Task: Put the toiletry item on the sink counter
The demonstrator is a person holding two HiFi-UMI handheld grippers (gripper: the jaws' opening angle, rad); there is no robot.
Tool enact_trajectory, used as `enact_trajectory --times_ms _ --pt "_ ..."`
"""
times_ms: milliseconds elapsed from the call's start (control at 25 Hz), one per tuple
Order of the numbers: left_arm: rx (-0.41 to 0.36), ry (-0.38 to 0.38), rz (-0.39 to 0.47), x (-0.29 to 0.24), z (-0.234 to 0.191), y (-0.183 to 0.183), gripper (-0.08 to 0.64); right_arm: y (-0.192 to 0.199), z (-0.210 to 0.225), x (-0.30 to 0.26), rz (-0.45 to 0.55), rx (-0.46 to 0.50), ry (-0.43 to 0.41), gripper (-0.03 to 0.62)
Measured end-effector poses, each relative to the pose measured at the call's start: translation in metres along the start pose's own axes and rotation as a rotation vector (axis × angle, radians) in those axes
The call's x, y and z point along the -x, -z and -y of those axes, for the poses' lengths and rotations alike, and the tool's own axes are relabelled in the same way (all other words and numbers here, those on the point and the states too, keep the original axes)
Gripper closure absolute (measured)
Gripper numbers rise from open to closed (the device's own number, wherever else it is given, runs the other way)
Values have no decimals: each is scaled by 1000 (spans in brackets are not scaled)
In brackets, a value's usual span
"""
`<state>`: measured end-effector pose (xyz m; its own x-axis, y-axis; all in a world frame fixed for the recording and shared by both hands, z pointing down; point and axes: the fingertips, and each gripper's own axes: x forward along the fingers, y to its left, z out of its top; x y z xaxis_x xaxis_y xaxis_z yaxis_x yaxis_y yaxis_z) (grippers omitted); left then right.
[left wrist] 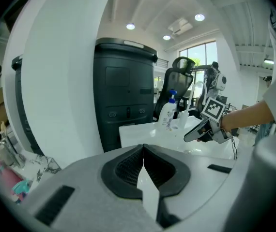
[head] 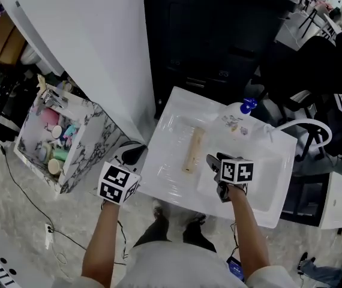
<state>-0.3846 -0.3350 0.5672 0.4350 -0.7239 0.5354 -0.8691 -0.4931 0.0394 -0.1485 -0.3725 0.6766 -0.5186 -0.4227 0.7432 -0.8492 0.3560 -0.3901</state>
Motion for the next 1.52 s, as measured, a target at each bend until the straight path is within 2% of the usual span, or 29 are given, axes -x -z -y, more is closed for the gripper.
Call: enact_trajectory --times_ms 120,240,360,440,640,760,1080,1280,1520 --pt "-38 16 40 -9 20 -31 551 -17 22 45 77 80 71 416" --pt "-81 30 88 -18 39 -66 551 -41 43 95 180 128 133 451" --pt "-119 43 140 -23 57 -103 551 -68 57 151 301 184 201 553" --pt "-148 51 174 -26 67 -127 551 -86 62 186 380 227 243 594" --pt "-219 61 263 -22 90 -183 551 -124 54 268 583 350 243 595" --pt "-250 59 310 -17 102 -210 551 -140 51 309 662 409 271 595" --pt "-324 64 422 9 131 -263 551 -163 36 382 788 496 322 595" --pt "-340 65 484 24 144 -283 551 -167 32 397 821 525 338 595" --pt "-365 60 532 39 158 -296 551 -166 20 402 837 560 318 595"
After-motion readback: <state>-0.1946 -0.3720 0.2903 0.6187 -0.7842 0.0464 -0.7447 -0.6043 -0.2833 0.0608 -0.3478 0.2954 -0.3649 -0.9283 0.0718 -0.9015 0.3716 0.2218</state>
